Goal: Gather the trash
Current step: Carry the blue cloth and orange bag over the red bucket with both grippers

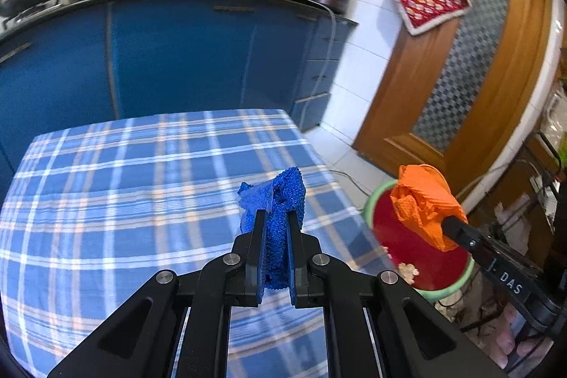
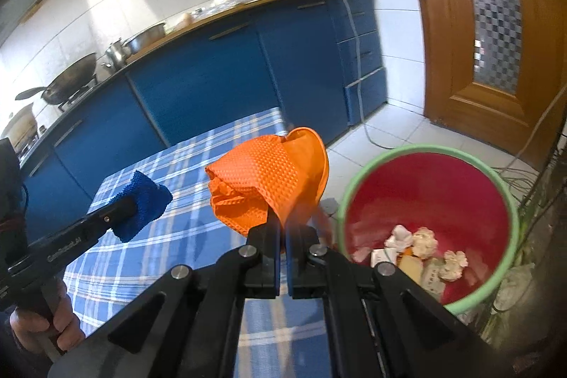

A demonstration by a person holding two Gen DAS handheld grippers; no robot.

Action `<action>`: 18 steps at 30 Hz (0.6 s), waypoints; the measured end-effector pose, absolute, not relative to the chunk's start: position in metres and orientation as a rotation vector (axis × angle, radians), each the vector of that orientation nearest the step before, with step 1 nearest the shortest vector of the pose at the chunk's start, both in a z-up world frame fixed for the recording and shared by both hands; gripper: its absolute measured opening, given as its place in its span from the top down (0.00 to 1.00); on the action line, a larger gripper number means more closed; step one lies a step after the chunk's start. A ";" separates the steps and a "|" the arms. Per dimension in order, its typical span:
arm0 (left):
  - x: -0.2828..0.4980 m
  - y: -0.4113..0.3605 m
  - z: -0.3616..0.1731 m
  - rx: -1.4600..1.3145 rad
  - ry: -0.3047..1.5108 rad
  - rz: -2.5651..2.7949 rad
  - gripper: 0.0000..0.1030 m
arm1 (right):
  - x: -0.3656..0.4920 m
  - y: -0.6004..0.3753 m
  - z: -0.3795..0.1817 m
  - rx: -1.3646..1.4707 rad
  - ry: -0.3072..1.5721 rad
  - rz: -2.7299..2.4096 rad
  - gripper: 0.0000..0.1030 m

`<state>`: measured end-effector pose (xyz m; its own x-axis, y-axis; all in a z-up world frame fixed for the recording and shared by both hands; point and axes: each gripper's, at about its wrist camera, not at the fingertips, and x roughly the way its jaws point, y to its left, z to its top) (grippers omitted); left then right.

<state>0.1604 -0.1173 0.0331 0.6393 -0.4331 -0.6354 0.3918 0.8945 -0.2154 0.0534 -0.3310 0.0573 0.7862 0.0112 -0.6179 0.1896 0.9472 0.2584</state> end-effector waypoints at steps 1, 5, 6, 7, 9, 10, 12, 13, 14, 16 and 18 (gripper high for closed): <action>0.159 -0.125 0.033 -0.053 0.741 -0.484 0.91 | 0.052 -0.336 0.056 0.319 0.661 -0.113 0.96; 0.154 -0.147 0.030 -0.035 0.746 -0.529 0.91 | 0.048 -0.355 0.048 0.336 0.676 -0.166 0.96; 0.153 -0.154 0.029 -0.027 0.748 -0.542 0.91 | 0.047 -0.360 0.045 0.341 0.683 -0.179 0.96; 0.153 -0.158 0.028 -0.021 0.750 -0.551 0.91 | 0.047 -0.365 0.041 0.345 0.692 -0.193 0.96; 0.151 -0.169 0.025 -0.008 0.756 -0.571 0.91 | 0.047 -0.374 0.035 0.353 0.709 -0.216 0.96; 0.150 -0.173 0.024 -0.004 0.758 -0.577 0.91 | 0.047 -0.378 0.030 0.360 0.720 -0.226 0.96; 0.149 -0.182 0.021 0.007 0.765 -0.590 0.91 | 0.047 -0.387 0.023 0.378 0.736 -0.242 0.96; 0.150 -0.186 0.019 0.012 0.769 -0.598 0.91 | 0.047 -0.391 0.020 0.386 0.744 -0.249 0.96; 0.149 -0.189 0.017 0.015 0.772 -0.604 0.91 | 0.046 -0.394 0.017 0.390 0.750 -0.258 0.96; 0.149 -0.196 0.015 0.024 0.777 -0.615 0.91 | 0.045 -0.400 0.012 0.402 0.764 -0.274 0.95; 0.149 -0.203 0.011 0.034 0.785 -0.626 0.91 | 0.044 -0.404 0.007 0.413 0.771 -0.283 0.95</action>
<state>0.1488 -0.2028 0.0112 0.5371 -0.5136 -0.6691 0.5384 0.8194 -0.1968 0.0442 -0.4039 0.0075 0.6859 -0.0963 -0.7213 0.3927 0.8835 0.2555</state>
